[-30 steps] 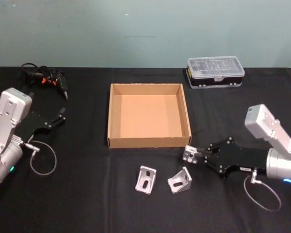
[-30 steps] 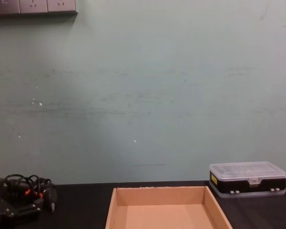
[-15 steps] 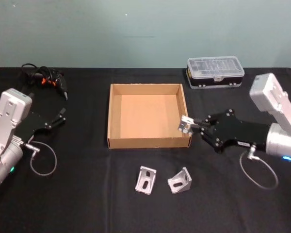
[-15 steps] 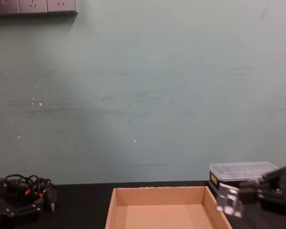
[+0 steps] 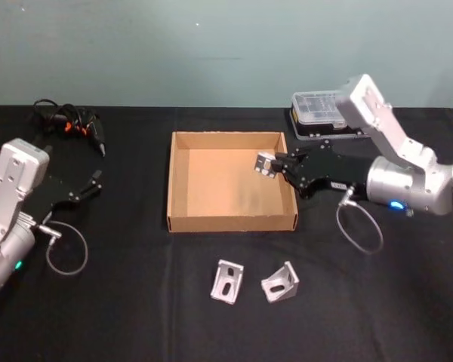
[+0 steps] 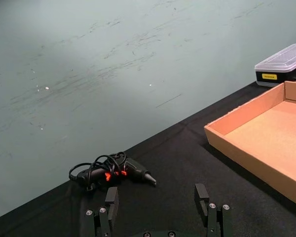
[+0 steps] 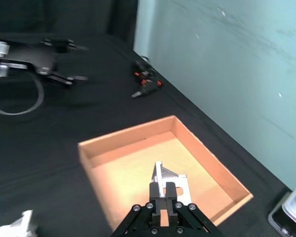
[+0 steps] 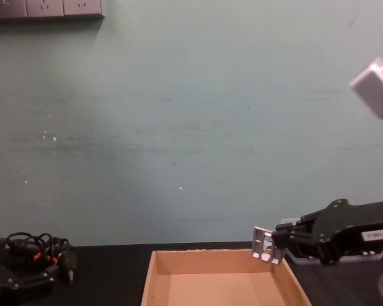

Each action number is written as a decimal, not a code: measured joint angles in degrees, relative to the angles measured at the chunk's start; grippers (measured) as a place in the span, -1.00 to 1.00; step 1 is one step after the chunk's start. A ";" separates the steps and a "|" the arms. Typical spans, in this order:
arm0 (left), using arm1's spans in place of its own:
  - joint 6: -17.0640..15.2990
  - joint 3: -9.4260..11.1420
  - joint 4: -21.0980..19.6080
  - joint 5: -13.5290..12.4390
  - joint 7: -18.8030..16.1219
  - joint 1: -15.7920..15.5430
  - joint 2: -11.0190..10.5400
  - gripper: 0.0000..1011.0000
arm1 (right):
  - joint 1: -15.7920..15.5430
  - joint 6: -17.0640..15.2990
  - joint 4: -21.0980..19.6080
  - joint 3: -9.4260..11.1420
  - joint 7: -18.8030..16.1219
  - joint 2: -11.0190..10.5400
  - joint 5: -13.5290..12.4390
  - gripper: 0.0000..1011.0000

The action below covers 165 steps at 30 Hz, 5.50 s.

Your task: Use one hand to pick up the angle iron from the table and place it into the box.

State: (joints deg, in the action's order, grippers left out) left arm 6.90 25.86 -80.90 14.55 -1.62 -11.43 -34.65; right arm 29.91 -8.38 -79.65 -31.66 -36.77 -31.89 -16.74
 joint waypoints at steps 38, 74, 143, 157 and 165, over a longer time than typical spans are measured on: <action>0.00 0.00 0.00 0.00 0.00 0.00 0.00 1.00 | 11.47 -4.59 23.36 -4.38 2.62 14.61 7.69 -0.84; 0.00 0.00 0.00 0.00 0.00 0.00 0.00 1.00 | 11.48 -4.59 23.32 -4.32 2.63 14.60 7.64 0.62; 0.00 0.01 0.00 0.00 0.00 0.00 0.00 1.00 | -6.23 15.29 0.71 -3.93 -21.74 -10.01 -4.62 0.98; 0.00 0.00 0.00 0.00 0.00 0.00 0.00 1.00 | -2.48 15.48 6.04 -7.25 -22.38 -7.86 -3.64 0.98; 0.00 0.01 0.00 0.00 0.00 0.00 0.00 1.00 | -0.66 15.99 8.08 -9.06 -22.69 -6.83 -3.08 0.98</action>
State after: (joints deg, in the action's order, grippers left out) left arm 6.91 25.86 -80.90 14.55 -1.62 -11.43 -34.65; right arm 29.25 7.61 -71.57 -40.72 -59.46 -38.71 -19.82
